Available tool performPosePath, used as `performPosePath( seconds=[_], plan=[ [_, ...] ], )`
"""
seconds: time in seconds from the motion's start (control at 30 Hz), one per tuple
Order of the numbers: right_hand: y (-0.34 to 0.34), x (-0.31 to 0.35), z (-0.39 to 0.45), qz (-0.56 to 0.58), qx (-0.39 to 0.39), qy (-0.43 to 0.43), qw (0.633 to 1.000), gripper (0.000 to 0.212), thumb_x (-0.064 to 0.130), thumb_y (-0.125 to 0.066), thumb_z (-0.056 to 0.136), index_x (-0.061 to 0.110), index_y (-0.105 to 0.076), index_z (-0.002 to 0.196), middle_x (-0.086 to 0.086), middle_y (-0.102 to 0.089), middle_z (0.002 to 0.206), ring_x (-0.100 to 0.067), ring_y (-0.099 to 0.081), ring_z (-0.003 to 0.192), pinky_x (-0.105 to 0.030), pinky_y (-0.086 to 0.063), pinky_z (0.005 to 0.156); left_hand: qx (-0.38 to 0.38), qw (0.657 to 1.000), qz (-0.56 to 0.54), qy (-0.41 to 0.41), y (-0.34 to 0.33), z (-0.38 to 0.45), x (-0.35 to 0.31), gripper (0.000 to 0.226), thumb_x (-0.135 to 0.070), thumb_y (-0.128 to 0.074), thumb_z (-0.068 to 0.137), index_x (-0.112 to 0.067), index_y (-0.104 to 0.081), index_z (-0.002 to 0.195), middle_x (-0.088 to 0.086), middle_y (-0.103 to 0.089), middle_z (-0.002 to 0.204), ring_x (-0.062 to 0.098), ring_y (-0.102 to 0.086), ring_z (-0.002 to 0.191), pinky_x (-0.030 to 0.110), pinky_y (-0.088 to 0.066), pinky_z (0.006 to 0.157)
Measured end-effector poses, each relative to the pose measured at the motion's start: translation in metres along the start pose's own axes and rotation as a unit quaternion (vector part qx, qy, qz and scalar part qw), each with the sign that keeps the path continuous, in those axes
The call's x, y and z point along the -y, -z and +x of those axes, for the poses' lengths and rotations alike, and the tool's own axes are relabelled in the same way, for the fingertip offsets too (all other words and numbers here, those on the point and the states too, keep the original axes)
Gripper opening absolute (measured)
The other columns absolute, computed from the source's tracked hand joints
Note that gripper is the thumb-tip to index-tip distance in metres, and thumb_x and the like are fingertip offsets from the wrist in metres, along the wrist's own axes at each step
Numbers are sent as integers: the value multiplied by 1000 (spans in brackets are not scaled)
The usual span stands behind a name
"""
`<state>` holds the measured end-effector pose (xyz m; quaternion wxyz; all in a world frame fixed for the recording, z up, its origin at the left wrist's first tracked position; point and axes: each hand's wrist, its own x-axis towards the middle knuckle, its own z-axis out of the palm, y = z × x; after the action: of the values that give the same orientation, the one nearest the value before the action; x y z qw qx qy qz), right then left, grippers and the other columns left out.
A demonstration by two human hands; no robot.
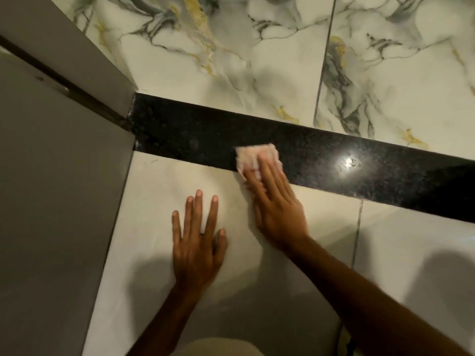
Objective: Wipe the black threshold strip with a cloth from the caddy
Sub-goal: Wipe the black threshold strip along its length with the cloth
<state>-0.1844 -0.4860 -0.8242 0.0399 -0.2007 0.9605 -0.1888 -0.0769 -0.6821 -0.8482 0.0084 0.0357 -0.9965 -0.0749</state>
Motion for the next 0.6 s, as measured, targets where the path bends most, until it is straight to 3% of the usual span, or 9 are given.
performPosePath(
  seconds=[0.1,0.23,0.33,0.47,0.53,0.6],
  plan=[
    [10,-23,-29,-8,-50,-122,991,65,21,-43,111,21,-22,172,-9,-8,182,-19,9,169,-59,-41,129,-7,999,4,34,5,6,20,69,-48,-36,110,-17,-31,172,15,-24,181,34,-21,169,61,-19,136],
    [5,-11,51,34,-115,-212,970,70,14,-44,106,17,-20,172,-18,-11,181,-35,-5,169,-50,-18,139,-5,999,-1,39,-1,10,20,72,-50,-37,110,-20,-24,174,13,-19,183,31,-16,170,56,-10,139],
    [-12,28,103,48,-68,-86,993,71,11,-44,104,13,-21,171,-18,-13,181,-35,-10,169,-46,-10,140,-10,998,-11,62,-2,10,22,72,-52,-35,110,-22,-22,175,12,-17,184,29,-13,171,54,-6,139],
    [-14,31,52,-10,34,150,988,64,17,-47,111,15,-25,171,-15,-16,181,-32,-11,170,-52,-19,139,-23,993,-8,113,6,15,16,70,-50,-37,110,-19,-29,173,15,-22,182,33,-21,169,60,-18,137],
    [-1,5,17,-18,39,150,988,61,24,-45,113,18,-26,171,-13,-14,181,-29,-8,170,-49,-19,139,-25,992,-20,118,6,15,15,70,-46,-42,110,-19,-30,173,15,-23,182,33,-22,169,62,-21,135],
    [10,-18,17,-42,25,77,996,65,25,-43,111,19,-21,172,-12,-9,182,-26,-3,171,-43,-10,140,-22,992,-30,119,3,16,16,71,-45,-45,109,-21,-27,173,13,-21,183,32,-20,169,61,-19,136]
  ],
)
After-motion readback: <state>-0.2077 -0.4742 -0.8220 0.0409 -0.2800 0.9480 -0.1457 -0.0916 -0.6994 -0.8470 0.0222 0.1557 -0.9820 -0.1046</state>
